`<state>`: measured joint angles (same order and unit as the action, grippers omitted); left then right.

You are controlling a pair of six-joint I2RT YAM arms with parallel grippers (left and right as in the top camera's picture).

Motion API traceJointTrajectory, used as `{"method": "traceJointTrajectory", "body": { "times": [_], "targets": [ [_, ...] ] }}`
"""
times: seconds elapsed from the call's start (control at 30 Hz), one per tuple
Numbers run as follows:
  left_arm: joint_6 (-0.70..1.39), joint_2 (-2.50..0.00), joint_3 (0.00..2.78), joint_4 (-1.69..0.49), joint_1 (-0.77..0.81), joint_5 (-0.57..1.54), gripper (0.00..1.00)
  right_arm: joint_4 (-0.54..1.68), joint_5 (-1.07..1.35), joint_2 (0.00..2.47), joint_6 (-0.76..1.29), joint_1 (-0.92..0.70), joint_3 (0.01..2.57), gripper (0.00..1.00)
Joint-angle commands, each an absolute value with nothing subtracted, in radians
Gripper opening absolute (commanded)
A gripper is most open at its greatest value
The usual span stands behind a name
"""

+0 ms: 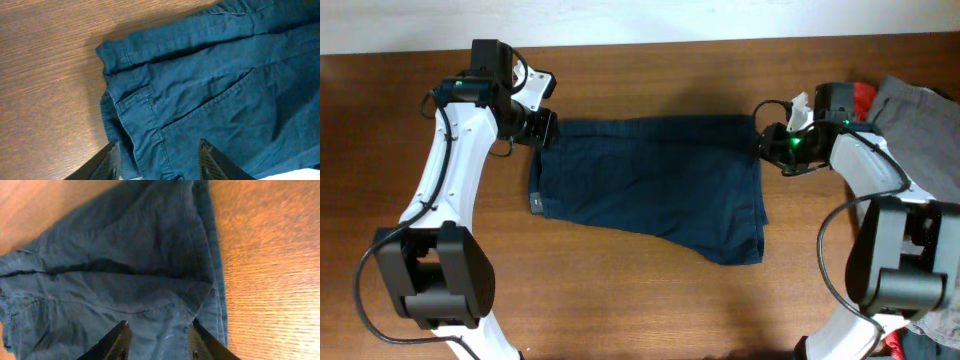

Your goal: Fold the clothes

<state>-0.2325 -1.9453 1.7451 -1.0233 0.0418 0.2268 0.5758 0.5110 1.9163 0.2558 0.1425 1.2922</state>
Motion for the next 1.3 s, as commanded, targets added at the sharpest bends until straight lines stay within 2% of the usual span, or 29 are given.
{"method": "traceJointTrajectory", "body": {
  "times": [0.0,0.13,0.3,0.37,0.4,0.47,0.57,0.87,0.97,1.27],
  "targets": [
    [-0.241,-1.931,1.748,-1.022,0.038,0.200,0.50,0.581,0.524,1.960,0.271,0.136,1.306,0.41],
    [-0.241,-1.931,1.748,-1.021,0.036,0.200,0.50,0.580,0.521,1.983,0.271,0.132,1.306,0.41],
    [-0.241,-1.931,1.748,-1.020,0.036,0.200,0.50,0.556,0.526,1.987,0.270,0.123,1.306,0.35],
    [-0.241,-1.931,1.748,-1.018,0.036,0.200,0.50,0.534,0.543,1.987,0.270,0.123,1.306,0.29],
    [-0.241,-1.931,1.748,-1.016,0.036,0.200,0.50,0.516,0.548,1.987,0.270,0.123,1.306,0.21],
    [-0.241,-1.932,1.748,-1.016,0.036,0.200,0.50,0.511,0.551,1.983,0.266,0.125,1.310,0.12],
    [-0.241,-1.932,1.748,-1.019,0.036,0.172,0.50,0.517,0.551,1.966,0.238,0.125,1.314,0.04],
    [-0.241,-1.931,1.748,-1.018,0.035,0.148,0.50,0.565,0.550,1.908,0.202,0.124,1.315,0.04],
    [-0.242,-1.932,1.748,-1.018,0.031,0.149,0.50,0.609,0.535,1.844,0.135,0.126,1.318,0.04],
    [-0.241,-1.932,1.748,-1.003,0.010,0.149,0.50,0.705,0.512,1.579,0.131,0.125,1.361,0.04]
  ]
}}
